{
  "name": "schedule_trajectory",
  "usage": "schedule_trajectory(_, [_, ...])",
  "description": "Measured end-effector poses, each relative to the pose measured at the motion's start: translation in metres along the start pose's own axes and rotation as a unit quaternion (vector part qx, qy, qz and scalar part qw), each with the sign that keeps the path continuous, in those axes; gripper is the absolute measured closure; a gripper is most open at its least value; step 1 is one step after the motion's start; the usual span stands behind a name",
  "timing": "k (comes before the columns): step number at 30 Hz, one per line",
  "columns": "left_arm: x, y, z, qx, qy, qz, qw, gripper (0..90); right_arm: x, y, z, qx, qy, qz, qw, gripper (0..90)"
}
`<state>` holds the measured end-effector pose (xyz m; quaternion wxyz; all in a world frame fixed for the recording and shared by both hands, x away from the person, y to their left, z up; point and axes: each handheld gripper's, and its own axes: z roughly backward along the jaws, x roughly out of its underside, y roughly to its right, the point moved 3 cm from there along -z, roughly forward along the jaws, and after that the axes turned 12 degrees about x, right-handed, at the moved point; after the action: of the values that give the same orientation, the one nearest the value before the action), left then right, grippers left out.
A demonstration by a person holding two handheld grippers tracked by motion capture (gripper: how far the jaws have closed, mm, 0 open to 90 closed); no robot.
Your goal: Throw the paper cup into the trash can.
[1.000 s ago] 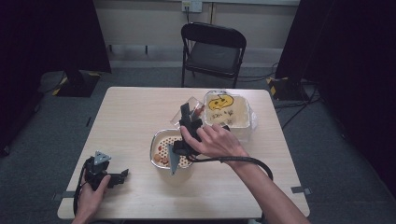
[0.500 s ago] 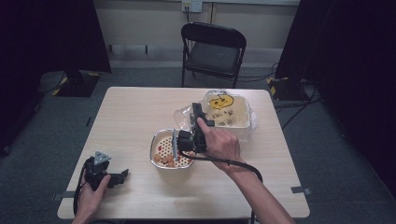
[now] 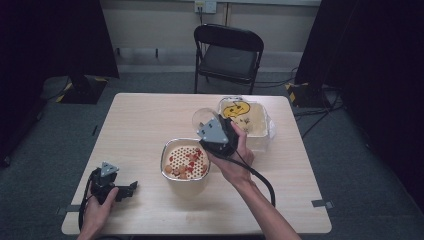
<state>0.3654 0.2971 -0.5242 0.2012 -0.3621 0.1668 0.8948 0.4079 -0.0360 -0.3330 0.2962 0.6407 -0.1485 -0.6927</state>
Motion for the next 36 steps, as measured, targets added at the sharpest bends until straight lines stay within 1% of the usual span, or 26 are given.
schedule_trajectory(1, [0.000, 0.000, 0.000, 0.000, -0.001, -0.001, 1.0000, 0.0, -0.001, 0.003, -0.001, -0.012, -0.003, -0.030, 0.9995, 50.4])
schedule_trajectory(2, [0.000, 0.000, 0.000, 0.000, -0.001, -0.001, 1.0000, 0.0, -0.001, 0.005, -0.002, -0.028, -0.003, -0.059, 0.9979, 50.3])
schedule_trajectory(3, [0.000, 0.000, 0.000, 0.000, -0.001, -0.001, 1.0000, 0.0, -0.001, 0.008, -0.002, -0.036, -0.004, -0.083, 0.9959, 50.4])
schedule_trajectory(5, [0.000, 0.000, 0.000, 0.000, -0.001, -0.001, 1.0000, 0.0, -0.001, 0.012, -0.004, -0.063, -0.002, -0.127, 0.9900, 50.3])
schedule_trajectory(6, [0.000, 0.000, 0.000, 0.000, -0.001, -0.001, 1.0000, 0.0, -0.001, 0.014, -0.005, -0.072, -0.002, -0.143, 0.9871, 50.3])
schedule_trajectory(8, [0.000, 0.000, 0.000, 0.000, 0.000, 0.000, 1.0000, 0.0, 0.000, 0.016, -0.006, -0.098, -0.001, -0.173, 0.9801, 50.2])
schedule_trajectory(10, [0.000, 0.000, 0.000, 0.000, 0.000, 0.000, 1.0000, 0.0, 0.000, 0.018, -0.008, -0.111, -0.001, -0.186, 0.9763, 50.0])
schedule_trajectory(11, [0.000, 0.000, 0.000, 0.000, -0.001, -0.001, 1.0000, 0.0, -0.001, 0.018, -0.009, -0.125, 0.000, -0.195, 0.9729, 50.0])
schedule_trajectory(13, [0.000, 0.000, 0.000, 0.000, -0.001, -0.001, 1.0000, 0.0, -0.002, 0.020, -0.009, -0.141, 0.002, -0.212, 0.9672, 49.9])
schedule_trajectory(14, [0.000, 0.000, 0.000, 0.000, -0.001, -0.001, 1.0000, 0.0, -0.002, 0.020, -0.009, -0.141, 0.002, -0.212, 0.9672, 49.9])
schedule_trajectory(15, [0.000, 0.000, 0.000, 0.000, 0.000, 0.000, 1.0000, 0.0, -0.003, 0.022, -0.010, -0.146, 0.006, -0.218, 0.9651, 49.9])
schedule_trajectory(16, [0.000, 0.000, 0.000, 0.000, -0.001, -0.001, 1.0000, 0.0, -0.004, 0.025, -0.010, -0.150, 0.008, -0.227, 0.9623, 49.7])
schedule_trajectory(17, [0.000, 0.000, 0.000, 0.000, -0.001, -0.001, 1.0000, 0.0, -0.005, 0.027, -0.010, -0.154, 0.010, -0.228, 0.9613, 49.6])
schedule_trajectory(18, [0.000, 0.000, 0.000, 0.000, 0.000, 0.000, 1.0000, 0.0, -0.007, 0.032, -0.011, -0.153, 0.016, -0.236, 0.9595, 49.5])
schedule_trajectory(20, [0.000, 0.000, 0.000, 0.000, -0.001, -0.001, 1.0000, 0.0, -0.008, 0.039, -0.013, -0.160, 0.018, -0.251, 0.9545, 49.5])
schedule_trajectory(21, [0.000, 0.000, 0.000, 0.000, -0.001, -0.001, 1.0000, 0.0, -0.008, 0.042, -0.014, -0.155, 0.019, -0.249, 0.9558, 49.4])
schedule_trajectory(22, [0.000, 0.000, 0.000, 0.000, -0.001, -0.001, 1.0000, 0.0, -0.007, 0.051, -0.016, -0.147, 0.016, -0.251, 0.9567, 49.4])
schedule_trajectory(23, [0.000, 0.000, 0.000, 0.000, -0.001, -0.001, 1.0000, 0.0, -0.007, 0.055, -0.017, -0.144, 0.016, -0.252, 0.9568, 49.4])
schedule_trajectory(25, [0.000, 0.000, 0.000, 0.000, -0.001, -0.001, 1.0000, 0.0, -0.006, 0.064, -0.020, -0.136, 0.011, -0.258, 0.9564, 49.3])
schedule_trajectory(26, [0.000, 0.000, 0.000, 0.000, 0.000, 0.000, 1.0000, 0.0, -0.004, 0.069, -0.022, -0.135, 0.010, -0.264, 0.9550, 49.2])
schedule_trajectory(28, [0.000, 0.000, 0.000, 0.000, -0.001, -0.001, 1.0000, 0.0, -0.001, 0.075, -0.026, -0.130, 0.004, -0.266, 0.9551, 49.1])
schedule_trajectory(29, [0.000, 0.000, 0.000, 0.000, 0.000, 0.000, 1.0000, 0.0, 0.000, 0.079, -0.028, -0.130, 0.001, -0.270, 0.9540, 49.0])
schedule_trajectory(33, [0.000, 0.000, 0.000, 0.000, -0.001, -0.001, 1.0000, 0.0, 0.010, 0.088, -0.037, -0.117, -0.019, -0.265, 0.9570, 48.5])
schedule_trajectory(34, [0.000, 0.000, 0.000, 0.000, -0.001, -0.001, 1.0000, 0.0, 0.013, 0.091, -0.038, -0.114, -0.023, -0.267, 0.9568, 48.4])
schedule_trajectory(35, [0.000, 0.000, 0.000, 0.000, -0.001, -0.001, 1.0000, 0.0, 0.015, 0.093, -0.040, -0.113, -0.026, -0.271, 0.9556, 48.4])
schedule_trajectory(36, [0.000, 0.000, 0.000, 0.000, -0.001, -0.001, 1.0000, 0.0, 0.018, 0.095, -0.042, -0.110, -0.029, -0.271, 0.9557, 48.3])
